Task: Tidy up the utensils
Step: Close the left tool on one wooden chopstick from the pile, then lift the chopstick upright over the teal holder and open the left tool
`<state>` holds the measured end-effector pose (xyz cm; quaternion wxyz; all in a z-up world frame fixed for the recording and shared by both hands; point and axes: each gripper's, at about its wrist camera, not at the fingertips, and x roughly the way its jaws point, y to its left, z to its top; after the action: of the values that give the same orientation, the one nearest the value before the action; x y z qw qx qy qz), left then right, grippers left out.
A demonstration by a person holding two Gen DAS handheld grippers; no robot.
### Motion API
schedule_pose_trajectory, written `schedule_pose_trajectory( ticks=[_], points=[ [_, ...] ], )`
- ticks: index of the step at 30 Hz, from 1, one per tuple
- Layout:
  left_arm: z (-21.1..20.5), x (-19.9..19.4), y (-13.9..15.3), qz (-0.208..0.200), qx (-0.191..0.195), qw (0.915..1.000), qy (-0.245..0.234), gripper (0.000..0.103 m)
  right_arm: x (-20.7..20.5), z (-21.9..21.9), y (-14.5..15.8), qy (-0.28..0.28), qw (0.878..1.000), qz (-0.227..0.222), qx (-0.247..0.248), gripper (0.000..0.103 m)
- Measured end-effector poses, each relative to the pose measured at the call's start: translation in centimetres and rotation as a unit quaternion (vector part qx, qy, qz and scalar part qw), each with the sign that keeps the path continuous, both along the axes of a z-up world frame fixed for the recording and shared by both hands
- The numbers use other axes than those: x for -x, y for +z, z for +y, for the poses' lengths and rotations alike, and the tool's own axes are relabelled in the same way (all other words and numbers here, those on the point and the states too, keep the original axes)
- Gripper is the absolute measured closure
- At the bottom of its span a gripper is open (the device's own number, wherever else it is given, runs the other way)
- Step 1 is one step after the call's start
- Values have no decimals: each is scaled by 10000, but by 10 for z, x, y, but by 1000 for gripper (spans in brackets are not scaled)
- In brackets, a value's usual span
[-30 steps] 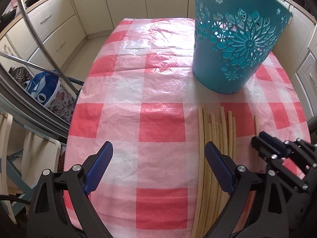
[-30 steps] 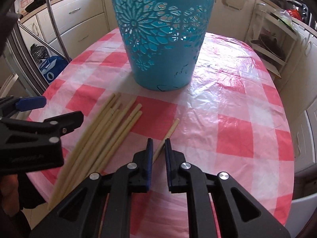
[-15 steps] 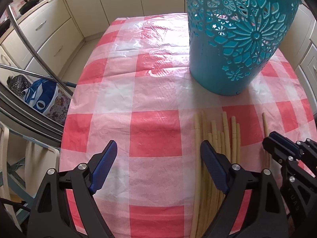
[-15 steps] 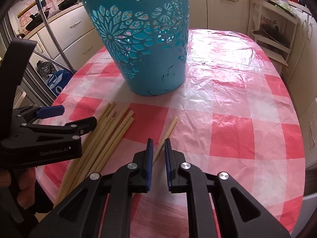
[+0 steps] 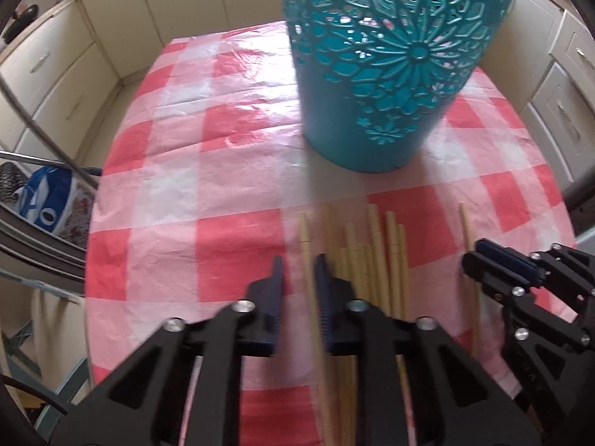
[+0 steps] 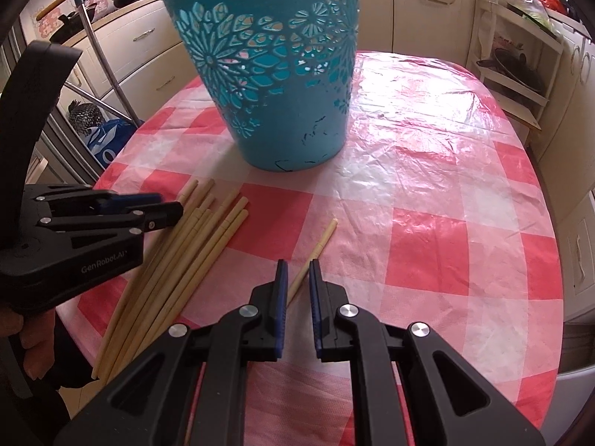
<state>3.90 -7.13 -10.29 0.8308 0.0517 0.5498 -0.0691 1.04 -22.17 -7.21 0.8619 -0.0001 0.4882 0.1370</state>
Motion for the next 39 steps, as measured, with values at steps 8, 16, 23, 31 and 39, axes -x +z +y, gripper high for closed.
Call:
schedule_pose_trajectory(
  ticks=[8,16,23,31,39],
  points=[
    [37,21,58,-680,1236,9893,374,98,-2,-8,-1,-138,9995,90,-282,91],
    [42,35,188,-2693,1906,9436,275,98,-2,-12,-2,-215,9987,104,-440,91],
    [15,9,242,-4009,1909,8947,478,98,0,-11,-2,-194,9990,27,-405,87],
    [-5,-61,211,-4087,1729,8908,978,98,0,-8,-2,-132,9992,-49,-377,85],
    [-14,-74,153,-3577,1359,9188,969,98,-1,-12,-2,-110,9988,-12,-476,85]
  ],
)
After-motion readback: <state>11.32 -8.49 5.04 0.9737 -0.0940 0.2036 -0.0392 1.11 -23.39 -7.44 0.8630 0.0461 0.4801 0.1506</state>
